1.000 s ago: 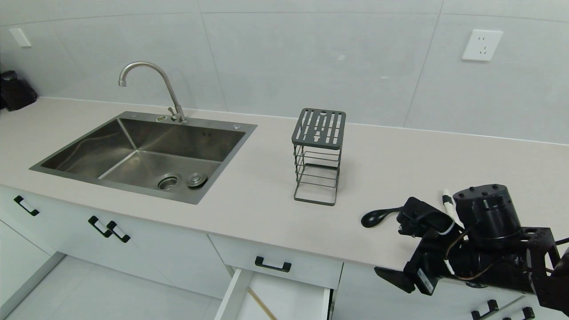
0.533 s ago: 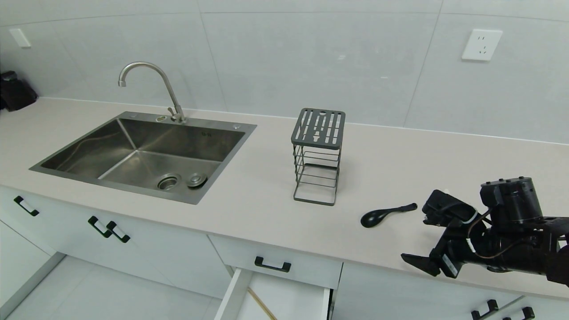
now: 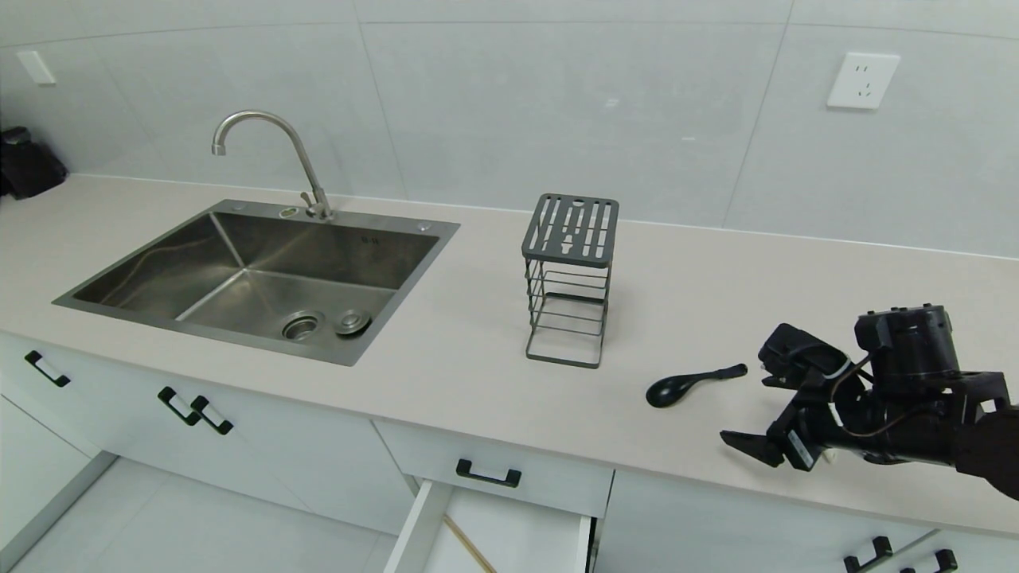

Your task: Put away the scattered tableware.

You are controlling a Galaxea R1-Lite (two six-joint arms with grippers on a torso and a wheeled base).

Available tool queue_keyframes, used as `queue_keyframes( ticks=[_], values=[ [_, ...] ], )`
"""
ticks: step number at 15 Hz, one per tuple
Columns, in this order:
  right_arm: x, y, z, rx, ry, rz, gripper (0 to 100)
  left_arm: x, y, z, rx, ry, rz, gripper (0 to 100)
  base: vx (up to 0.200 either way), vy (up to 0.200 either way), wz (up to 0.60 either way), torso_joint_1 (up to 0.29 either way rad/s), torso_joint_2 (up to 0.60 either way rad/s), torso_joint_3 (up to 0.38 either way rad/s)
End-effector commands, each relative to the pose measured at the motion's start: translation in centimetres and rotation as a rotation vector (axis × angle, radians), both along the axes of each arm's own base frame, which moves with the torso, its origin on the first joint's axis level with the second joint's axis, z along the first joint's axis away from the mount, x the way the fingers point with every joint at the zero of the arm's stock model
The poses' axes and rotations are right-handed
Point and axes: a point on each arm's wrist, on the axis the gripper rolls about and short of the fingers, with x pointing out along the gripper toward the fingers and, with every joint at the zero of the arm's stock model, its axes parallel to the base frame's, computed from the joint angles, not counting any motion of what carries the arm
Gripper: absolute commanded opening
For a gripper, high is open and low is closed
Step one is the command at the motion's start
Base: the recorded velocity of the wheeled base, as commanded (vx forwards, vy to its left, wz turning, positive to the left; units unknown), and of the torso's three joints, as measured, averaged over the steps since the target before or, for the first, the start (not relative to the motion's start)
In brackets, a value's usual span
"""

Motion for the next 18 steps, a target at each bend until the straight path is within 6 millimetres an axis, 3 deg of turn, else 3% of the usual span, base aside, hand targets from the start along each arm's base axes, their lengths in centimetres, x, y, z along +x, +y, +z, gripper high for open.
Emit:
queue_keyframes(
  ticks=[1, 7, 18],
  values=[
    [2.1, 0.0, -0.9, -0.002, 0.011, -0.008, 100, 0.0, 0.0, 0.0, 0.0, 0.0, 0.0, 100, 0.0, 0.0, 0.0, 0.0, 0.0, 0.0],
    [5.0, -0.4, -1.9, -0.024, -0.004, -0.004, 100, 0.0, 0.0, 0.0, 0.0, 0.0, 0.0, 100, 0.0, 0.0, 0.0, 0.0, 0.0, 0.0],
    [8.6, 1.2, -3.1, 0.018, -0.02, 0.085, 100, 0.0, 0.0, 0.0, 0.0, 0.0, 0.001, 100, 0.0, 0.0, 0.0, 0.0, 0.0, 0.0]
  ],
)
